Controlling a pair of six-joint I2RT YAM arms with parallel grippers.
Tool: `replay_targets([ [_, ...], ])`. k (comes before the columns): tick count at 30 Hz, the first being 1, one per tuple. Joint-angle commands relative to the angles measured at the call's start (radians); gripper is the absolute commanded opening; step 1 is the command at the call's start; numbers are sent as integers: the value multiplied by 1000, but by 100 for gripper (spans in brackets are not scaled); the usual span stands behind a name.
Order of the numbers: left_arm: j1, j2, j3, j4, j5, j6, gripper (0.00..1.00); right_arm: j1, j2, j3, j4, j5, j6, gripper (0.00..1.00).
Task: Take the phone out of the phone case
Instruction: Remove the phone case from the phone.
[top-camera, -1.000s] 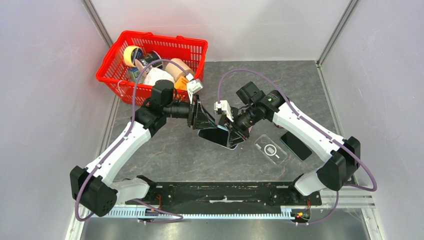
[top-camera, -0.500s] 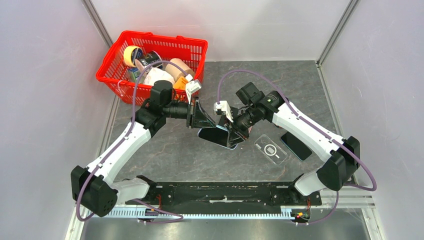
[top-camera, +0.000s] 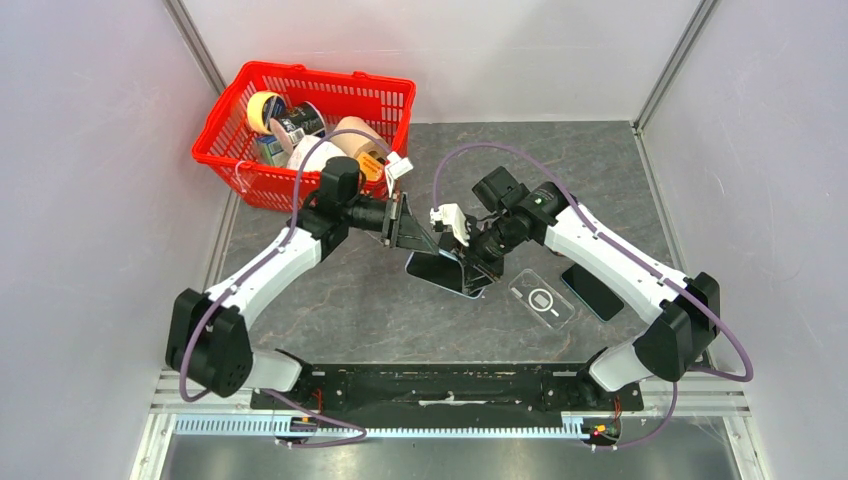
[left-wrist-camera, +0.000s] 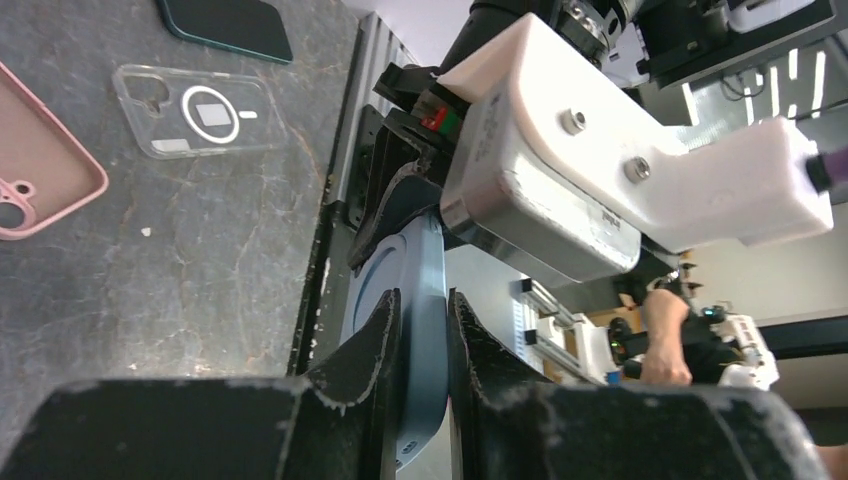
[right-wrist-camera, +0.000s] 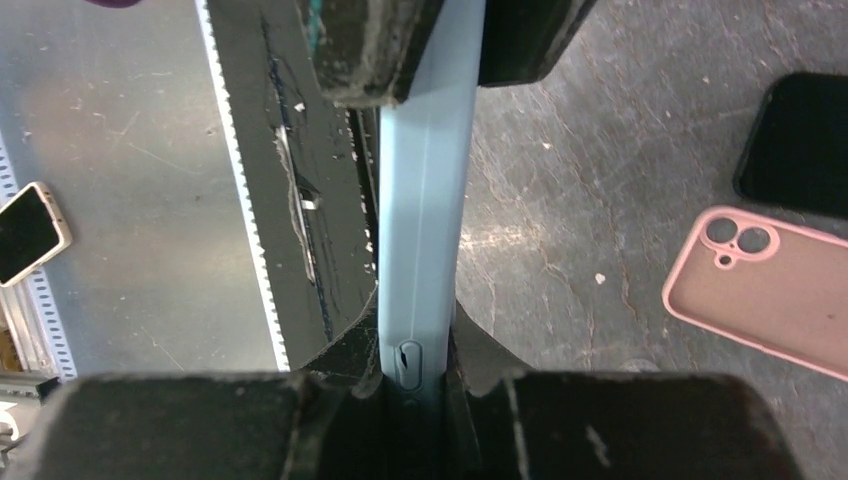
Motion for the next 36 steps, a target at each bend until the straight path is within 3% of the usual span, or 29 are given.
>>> replay_targets([
  [1,-8,70,-19,158,-2,-264,2,43,-24,49,111,27,-21,0],
  [5,-8,106,-40,296,2,-421,2,65,-40,65,111,85,-34,0],
  [18,-8,169,-37,330,-23,-572,2,112,-76,98,136,247,-59,0],
  [26,-11,161,-42,228,-67,-508,2,125,-83,118,130,266,-69,0],
  [31,-10,160,17,-3,-144,-363,2,138,-91,135,120,295,-86,0],
  [36,-10,161,65,-134,-206,-250,2,148,-100,141,116,307,-105,0],
])
